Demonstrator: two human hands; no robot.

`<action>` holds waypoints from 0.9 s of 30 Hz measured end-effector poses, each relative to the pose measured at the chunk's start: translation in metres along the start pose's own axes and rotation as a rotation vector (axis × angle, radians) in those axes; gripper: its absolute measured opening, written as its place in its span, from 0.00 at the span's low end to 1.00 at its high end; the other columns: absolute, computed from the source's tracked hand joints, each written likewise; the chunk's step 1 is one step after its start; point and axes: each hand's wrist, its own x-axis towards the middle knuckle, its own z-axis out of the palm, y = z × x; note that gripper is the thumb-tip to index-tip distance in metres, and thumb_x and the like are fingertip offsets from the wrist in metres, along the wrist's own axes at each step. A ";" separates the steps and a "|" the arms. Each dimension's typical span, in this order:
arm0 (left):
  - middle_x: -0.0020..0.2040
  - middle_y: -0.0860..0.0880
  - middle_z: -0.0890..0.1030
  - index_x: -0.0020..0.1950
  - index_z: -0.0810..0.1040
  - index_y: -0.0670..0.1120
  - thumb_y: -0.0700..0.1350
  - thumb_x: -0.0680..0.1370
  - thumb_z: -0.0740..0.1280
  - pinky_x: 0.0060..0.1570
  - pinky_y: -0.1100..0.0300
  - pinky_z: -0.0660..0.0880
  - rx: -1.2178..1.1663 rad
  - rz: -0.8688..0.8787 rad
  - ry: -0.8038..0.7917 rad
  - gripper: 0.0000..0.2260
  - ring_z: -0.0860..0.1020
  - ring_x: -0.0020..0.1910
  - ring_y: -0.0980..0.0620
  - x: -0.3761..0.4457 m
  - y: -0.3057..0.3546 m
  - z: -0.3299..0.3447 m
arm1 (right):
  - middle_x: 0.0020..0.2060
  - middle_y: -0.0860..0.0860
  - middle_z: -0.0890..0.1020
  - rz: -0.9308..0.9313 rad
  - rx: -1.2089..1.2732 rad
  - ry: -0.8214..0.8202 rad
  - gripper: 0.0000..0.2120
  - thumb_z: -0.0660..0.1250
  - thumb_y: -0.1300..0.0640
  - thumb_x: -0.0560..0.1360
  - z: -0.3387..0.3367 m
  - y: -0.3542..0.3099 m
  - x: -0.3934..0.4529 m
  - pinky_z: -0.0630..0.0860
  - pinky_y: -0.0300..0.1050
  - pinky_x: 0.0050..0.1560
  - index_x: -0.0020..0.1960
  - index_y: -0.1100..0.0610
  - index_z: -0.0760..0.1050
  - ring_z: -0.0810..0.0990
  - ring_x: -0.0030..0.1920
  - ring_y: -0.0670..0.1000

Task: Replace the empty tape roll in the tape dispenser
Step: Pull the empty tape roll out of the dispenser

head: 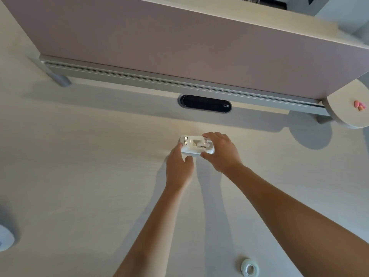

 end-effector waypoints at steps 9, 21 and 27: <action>0.79 0.47 0.70 0.80 0.64 0.46 0.39 0.82 0.61 0.69 0.61 0.65 -0.004 -0.017 -0.007 0.26 0.68 0.77 0.47 -0.032 -0.017 0.002 | 0.62 0.49 0.83 0.000 -0.044 -0.027 0.28 0.78 0.52 0.73 0.006 -0.004 -0.038 0.76 0.48 0.57 0.71 0.51 0.75 0.78 0.63 0.54; 0.80 0.47 0.68 0.82 0.61 0.46 0.38 0.81 0.62 0.67 0.64 0.62 -0.023 -0.075 0.031 0.28 0.66 0.79 0.48 -0.121 -0.067 0.021 | 0.61 0.50 0.83 -0.055 0.005 -0.057 0.27 0.76 0.54 0.73 0.032 0.012 -0.128 0.76 0.47 0.54 0.70 0.52 0.75 0.78 0.63 0.55; 0.79 0.50 0.69 0.82 0.61 0.49 0.36 0.80 0.62 0.62 0.67 0.62 -0.055 -0.066 0.086 0.30 0.67 0.78 0.51 -0.157 -0.090 0.034 | 0.59 0.50 0.84 -0.121 0.037 -0.012 0.27 0.78 0.55 0.72 0.049 0.025 -0.165 0.76 0.47 0.53 0.69 0.52 0.77 0.79 0.61 0.57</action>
